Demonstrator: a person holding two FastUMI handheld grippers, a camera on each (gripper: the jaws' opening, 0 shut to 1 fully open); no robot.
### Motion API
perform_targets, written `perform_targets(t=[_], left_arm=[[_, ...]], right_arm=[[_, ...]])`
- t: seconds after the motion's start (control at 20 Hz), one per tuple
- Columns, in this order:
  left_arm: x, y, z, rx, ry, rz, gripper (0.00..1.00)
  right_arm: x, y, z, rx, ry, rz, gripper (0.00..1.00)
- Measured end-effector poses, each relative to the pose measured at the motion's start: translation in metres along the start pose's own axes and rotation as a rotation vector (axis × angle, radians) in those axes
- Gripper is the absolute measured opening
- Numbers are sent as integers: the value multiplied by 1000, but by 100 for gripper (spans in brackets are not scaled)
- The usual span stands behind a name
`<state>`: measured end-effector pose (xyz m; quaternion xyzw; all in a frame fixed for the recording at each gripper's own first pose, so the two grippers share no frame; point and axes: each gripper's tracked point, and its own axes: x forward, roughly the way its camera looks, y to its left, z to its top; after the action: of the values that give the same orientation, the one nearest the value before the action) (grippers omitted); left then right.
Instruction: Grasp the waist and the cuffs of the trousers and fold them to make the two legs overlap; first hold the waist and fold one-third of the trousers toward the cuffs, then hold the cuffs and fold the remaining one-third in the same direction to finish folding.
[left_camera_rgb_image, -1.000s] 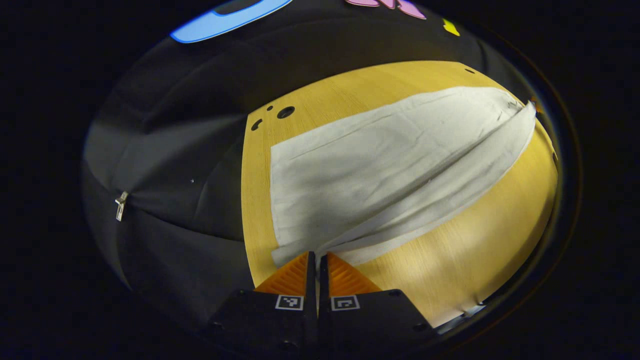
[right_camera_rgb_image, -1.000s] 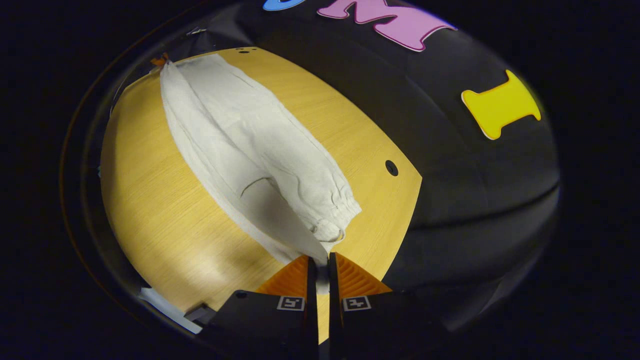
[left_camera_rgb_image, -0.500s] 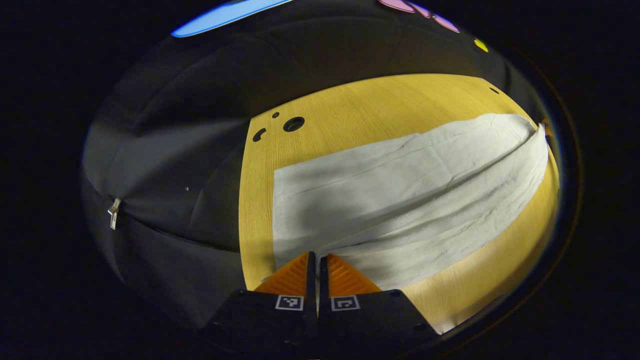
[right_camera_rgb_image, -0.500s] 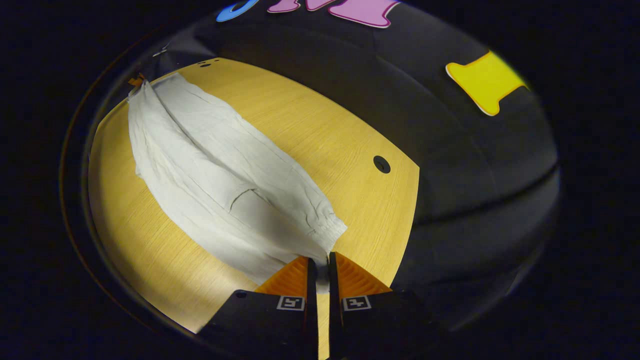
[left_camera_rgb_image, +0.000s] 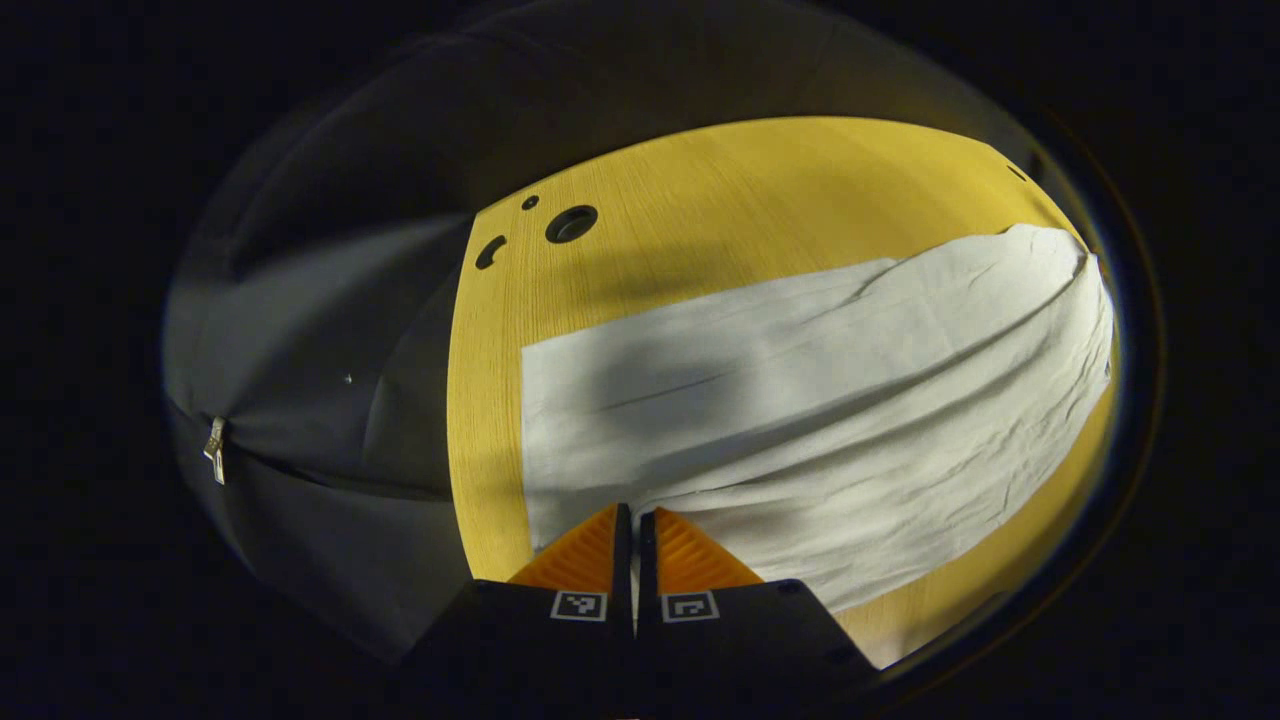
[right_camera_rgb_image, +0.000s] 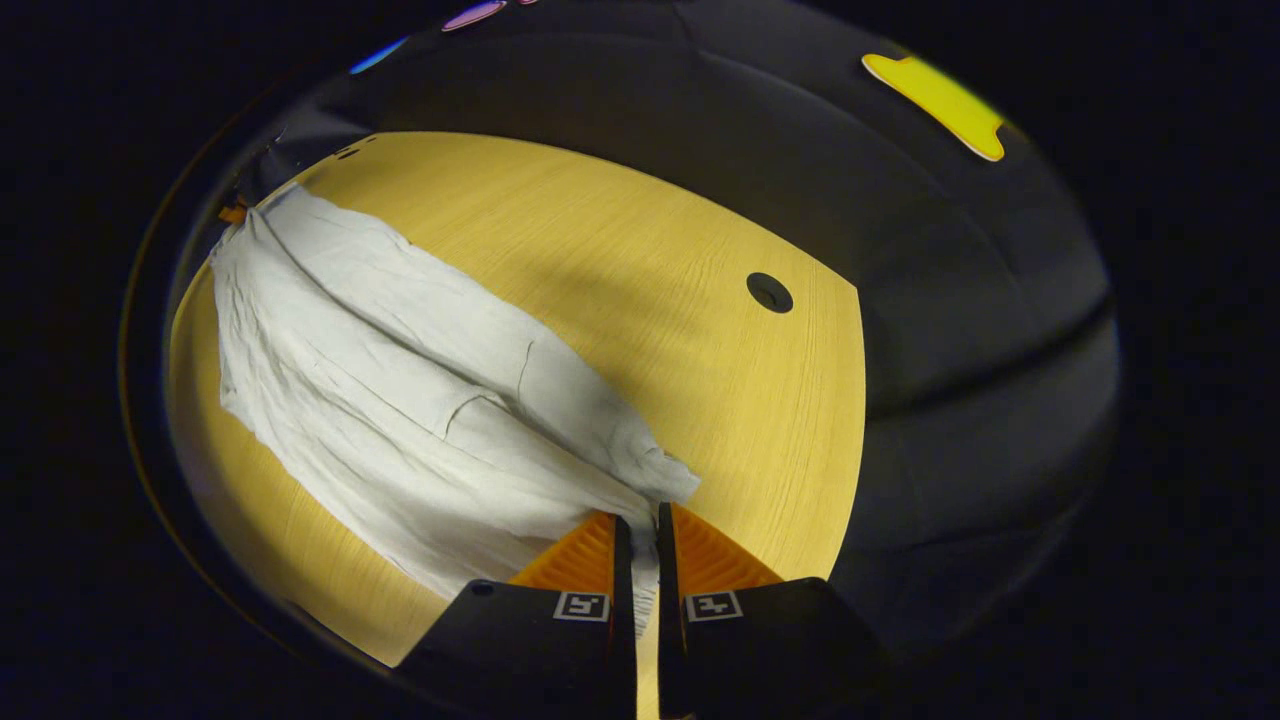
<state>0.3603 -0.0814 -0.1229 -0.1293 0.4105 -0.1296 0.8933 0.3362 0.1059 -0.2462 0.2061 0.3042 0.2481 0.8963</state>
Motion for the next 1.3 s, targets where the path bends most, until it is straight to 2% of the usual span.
perform_targets(t=[0.1,0.15,0.2,0.25,0.3,0.35,0.4,0.55,0.65,0.75,0.85,0.95,1.1,1.3], left_arm=[[8,-1,-2,-8,24,11,6],[11,0,-5,-7,44,29,6],[13,-1,-6,-8,53,35,6],[13,-1,-5,-10,49,39,14],[13,3,-4,-11,45,50,18],[13,7,-6,-8,46,62,27],[11,11,-4,-9,33,74,43],[5,19,-6,-47,-1,87,78],[-2,19,-6,-90,-38,76,92],[-13,21,-7,-136,-81,68,97],[-27,20,-13,-190,-113,57,98],[-34,21,-19,-249,-141,39,98],[-51,23,-29,-332,-176,21,98],[-73,23,-32,-422,-263,-13,98]], right_arm=[[3,-5,0,44,11,-19,13],[4,-8,-5,70,29,-26,20],[3,-12,-6,110,29,-22,32],[-1,-15,-3,160,18,-28,54],[-4,-21,-5,209,2,-42,52],[-8,-23,-2,267,-21,-38,58],[-11,-24,-2,342,-46,-37,65],[-30,-18,9,651,-158,15,74],[-46,-19,12,877,-236,34,78],[-62,-19,3,1085,-290,35,85],[-72,-12,-15,1234,-289,31,86],[-70,3,-34,1319,-265,44,86],[-70,16,-61,1422,-249,21,86],[-63,25,-75,1553,-241,15,86]])
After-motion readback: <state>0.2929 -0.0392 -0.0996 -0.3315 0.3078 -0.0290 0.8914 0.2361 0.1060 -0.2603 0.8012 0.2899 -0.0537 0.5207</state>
